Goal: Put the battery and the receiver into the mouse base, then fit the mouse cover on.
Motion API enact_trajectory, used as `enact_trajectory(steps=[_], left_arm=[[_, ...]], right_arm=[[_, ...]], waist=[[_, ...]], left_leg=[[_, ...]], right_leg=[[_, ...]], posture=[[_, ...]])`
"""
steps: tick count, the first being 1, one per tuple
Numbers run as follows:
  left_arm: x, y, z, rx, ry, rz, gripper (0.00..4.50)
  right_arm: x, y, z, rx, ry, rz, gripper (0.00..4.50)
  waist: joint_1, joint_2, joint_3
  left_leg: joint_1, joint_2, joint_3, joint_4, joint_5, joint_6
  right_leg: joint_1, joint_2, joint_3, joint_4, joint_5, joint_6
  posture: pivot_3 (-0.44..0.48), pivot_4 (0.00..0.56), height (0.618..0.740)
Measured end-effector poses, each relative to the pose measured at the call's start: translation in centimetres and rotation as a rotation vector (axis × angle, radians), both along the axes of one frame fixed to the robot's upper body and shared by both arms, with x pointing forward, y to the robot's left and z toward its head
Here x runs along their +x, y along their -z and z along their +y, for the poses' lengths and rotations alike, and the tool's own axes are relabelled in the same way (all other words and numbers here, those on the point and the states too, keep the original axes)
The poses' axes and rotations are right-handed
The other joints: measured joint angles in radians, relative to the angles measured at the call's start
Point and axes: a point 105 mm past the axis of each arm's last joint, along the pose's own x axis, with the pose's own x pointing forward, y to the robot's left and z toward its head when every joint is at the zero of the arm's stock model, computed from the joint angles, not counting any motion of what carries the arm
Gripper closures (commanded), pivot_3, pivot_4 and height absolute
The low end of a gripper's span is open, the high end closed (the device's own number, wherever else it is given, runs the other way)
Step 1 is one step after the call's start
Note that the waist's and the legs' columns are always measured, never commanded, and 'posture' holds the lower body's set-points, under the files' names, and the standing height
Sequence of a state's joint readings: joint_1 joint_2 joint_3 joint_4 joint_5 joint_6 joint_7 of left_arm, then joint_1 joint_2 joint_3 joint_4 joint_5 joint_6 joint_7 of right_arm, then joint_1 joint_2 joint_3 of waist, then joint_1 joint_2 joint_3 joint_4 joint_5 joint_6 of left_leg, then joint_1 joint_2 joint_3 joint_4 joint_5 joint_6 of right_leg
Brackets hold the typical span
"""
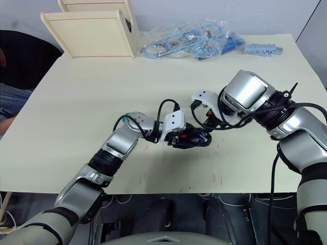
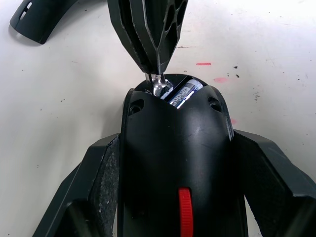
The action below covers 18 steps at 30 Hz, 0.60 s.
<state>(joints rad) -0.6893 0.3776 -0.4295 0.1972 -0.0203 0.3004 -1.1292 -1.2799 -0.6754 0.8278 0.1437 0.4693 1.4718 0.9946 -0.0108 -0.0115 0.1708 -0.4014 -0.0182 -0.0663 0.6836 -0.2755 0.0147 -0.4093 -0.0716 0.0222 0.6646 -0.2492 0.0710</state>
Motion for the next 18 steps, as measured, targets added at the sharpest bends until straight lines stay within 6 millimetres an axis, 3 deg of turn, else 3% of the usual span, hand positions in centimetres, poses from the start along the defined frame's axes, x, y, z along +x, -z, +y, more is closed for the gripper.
enact_trajectory(steps=[18], left_arm=[[0.02,0.10,0.10,-0.003,-0.011,0.004,1.64]], right_arm=[[-0.08,0.24,0.20,-0.017,-0.028,-0.002,4.50]], waist=[[-0.001,0.000,0.000]], left_leg=[[0.000,0.000,0.000,0.000,0.000,0.000]], right_leg=[[0.000,0.000,0.000,0.000,0.000,0.000]], posture=[[0.000,0.150,0.740]])
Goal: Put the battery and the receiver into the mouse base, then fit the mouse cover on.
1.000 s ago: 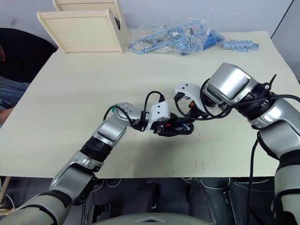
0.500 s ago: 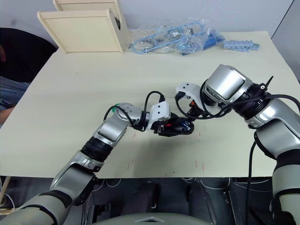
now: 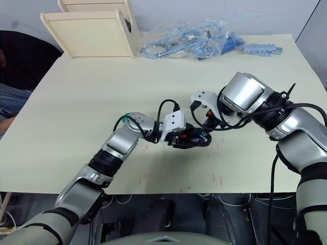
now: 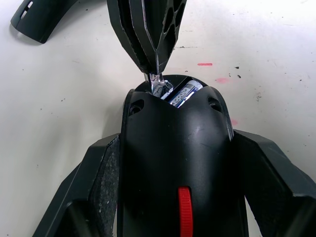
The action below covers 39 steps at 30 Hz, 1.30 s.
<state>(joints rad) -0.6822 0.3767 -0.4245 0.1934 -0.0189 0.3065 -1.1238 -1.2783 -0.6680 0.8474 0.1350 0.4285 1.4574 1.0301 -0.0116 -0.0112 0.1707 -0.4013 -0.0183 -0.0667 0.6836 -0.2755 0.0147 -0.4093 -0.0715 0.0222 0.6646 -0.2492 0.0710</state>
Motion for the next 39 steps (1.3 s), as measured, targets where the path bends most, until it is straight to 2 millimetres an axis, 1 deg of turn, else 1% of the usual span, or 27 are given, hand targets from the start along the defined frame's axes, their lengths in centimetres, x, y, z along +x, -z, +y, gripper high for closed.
enact_trajectory(steps=[10,26,28,39], left_arm=[[0.00,0.02,0.01,-0.002,-0.009,0.001,1.64],[0.00,0.06,-0.02,-0.003,-0.016,0.000,1.64],[-0.03,0.04,-0.05,-0.003,-0.015,-0.002,1.64],[-0.04,0.04,-0.09,-0.002,-0.016,-0.004,1.64]], right_arm=[[-0.28,0.11,0.21,0.004,-0.019,0.007,4.50],[0.14,0.21,0.19,0.007,-0.036,-0.007,4.50],[0.41,0.31,-0.10,-0.012,-0.027,-0.021,4.50],[0.39,0.57,-0.23,-0.014,-0.037,-0.016,4.50]], waist=[[0.000,0.000,0.000],[0.000,0.000,0.000],[0.001,0.000,0.000],[0.001,0.000,0.000]], left_leg=[[0.000,0.000,0.000,0.000,0.000,0.000],[0.001,0.000,0.000,0.000,0.000,0.000],[0.000,0.000,0.000,0.000,0.000,0.000],[0.000,0.000,0.000,0.000,0.000,0.000]], right_leg=[[0.000,0.000,0.000,0.000,0.000,0.000],[0.000,0.000,0.000,0.000,0.000,0.000],[0.000,0.000,0.000,0.000,0.000,0.000],[0.000,0.000,0.000,0.000,0.000,0.000]], posture=[[0.000,0.150,0.740],[0.000,0.150,0.740],[0.000,0.150,0.740],[0.000,0.150,0.740]])
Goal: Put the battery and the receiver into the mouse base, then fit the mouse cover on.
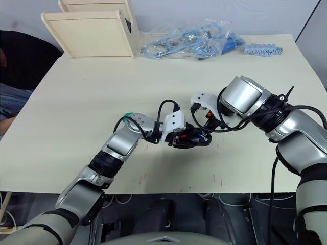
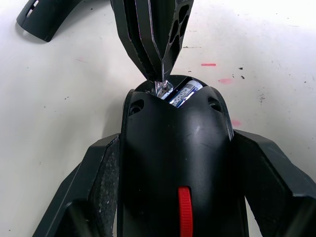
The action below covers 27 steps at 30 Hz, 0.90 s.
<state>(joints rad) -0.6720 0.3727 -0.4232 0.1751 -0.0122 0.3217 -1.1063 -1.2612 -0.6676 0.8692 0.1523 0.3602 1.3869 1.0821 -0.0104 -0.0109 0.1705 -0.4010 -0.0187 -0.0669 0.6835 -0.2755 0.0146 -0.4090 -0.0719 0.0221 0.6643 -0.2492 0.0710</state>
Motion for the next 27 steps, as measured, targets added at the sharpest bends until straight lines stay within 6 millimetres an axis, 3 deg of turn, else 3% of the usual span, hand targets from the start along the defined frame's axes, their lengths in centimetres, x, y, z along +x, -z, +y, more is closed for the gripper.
enact_trajectory(steps=[27], left_arm=[[-0.08,0.14,-0.18,-0.005,-0.004,0.010,1.64]], right_arm=[[-0.12,0.21,0.55,-0.055,0.007,-0.010,4.50]], waist=[[-0.003,0.001,-0.004]], left_leg=[[0.001,0.000,0.000,0.000,0.000,0.000]], right_leg=[[0.001,0.000,0.000,0.000,0.000,0.000]], posture=[[0.000,0.150,0.740]])
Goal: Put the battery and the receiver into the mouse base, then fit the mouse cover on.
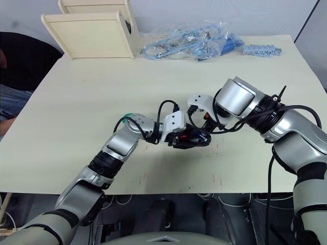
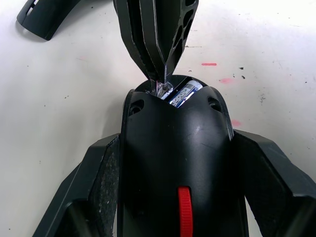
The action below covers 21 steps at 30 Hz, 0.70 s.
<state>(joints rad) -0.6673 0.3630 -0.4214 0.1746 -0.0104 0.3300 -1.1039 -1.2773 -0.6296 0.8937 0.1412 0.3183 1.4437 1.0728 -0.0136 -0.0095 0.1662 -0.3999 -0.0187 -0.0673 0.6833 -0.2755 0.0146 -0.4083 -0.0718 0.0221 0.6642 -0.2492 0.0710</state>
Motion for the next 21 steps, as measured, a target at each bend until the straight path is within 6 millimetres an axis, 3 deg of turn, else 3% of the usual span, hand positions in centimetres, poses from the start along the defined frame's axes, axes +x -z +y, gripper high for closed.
enact_trajectory(steps=[21], left_arm=[[-0.07,-0.06,-0.15,-0.002,0.003,-0.006,1.64]], right_arm=[[-0.18,-0.27,0.35,-0.051,-0.013,0.032,4.50]], waist=[[0.002,0.001,0.000]], left_leg=[[-0.001,-0.001,-0.001,0.000,0.000,0.000]], right_leg=[[0.000,0.000,0.000,0.000,0.000,0.000]], posture=[[0.000,0.150,0.740]])
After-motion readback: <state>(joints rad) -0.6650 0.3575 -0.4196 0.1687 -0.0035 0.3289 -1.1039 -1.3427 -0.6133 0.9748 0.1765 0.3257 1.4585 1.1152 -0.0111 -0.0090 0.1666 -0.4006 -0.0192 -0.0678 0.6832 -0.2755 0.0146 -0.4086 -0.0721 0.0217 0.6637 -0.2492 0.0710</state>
